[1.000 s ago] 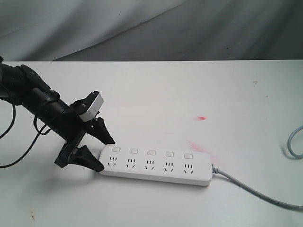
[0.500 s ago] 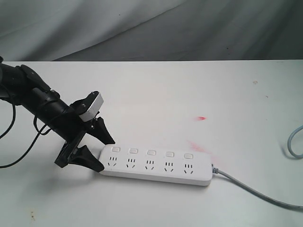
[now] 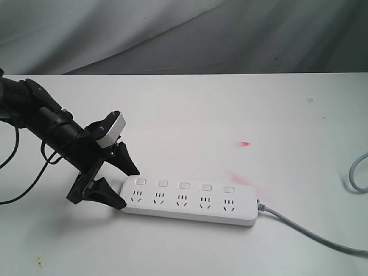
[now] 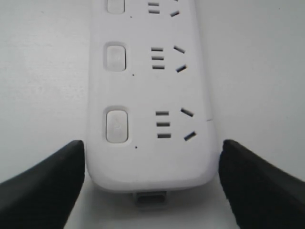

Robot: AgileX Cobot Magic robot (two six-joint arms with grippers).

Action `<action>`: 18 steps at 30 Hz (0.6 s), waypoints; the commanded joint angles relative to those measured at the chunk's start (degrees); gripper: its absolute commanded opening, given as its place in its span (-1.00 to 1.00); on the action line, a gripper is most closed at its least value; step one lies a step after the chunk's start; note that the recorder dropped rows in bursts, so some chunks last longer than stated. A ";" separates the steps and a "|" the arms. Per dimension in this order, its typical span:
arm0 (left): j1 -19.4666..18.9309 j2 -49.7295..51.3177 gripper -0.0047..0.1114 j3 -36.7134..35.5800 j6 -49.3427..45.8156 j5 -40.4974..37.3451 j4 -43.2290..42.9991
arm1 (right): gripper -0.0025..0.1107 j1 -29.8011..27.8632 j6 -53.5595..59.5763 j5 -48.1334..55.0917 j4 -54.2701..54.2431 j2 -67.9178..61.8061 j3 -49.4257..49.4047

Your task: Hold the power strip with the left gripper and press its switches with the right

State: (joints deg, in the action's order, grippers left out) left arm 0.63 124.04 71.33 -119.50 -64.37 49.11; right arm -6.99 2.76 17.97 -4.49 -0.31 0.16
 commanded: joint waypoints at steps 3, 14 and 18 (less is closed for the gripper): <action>0.00 0.09 0.70 0.37 0.03 1.29 -0.03 | -0.91 -0.37 -0.27 -0.66 0.45 0.31 -0.16; 0.00 -16.53 0.47 0.67 14.01 4.09 6.75 | -0.91 -0.37 -0.27 -0.66 0.45 0.31 -0.16; 0.00 -24.71 -0.35 2.36 25.48 7.46 8.68 | -0.91 -0.37 -0.27 -0.66 0.45 0.31 -0.16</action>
State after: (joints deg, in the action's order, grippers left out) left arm 0.63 104.96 72.43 -102.57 -58.79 55.56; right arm -6.99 2.76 17.97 -4.49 -0.31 0.16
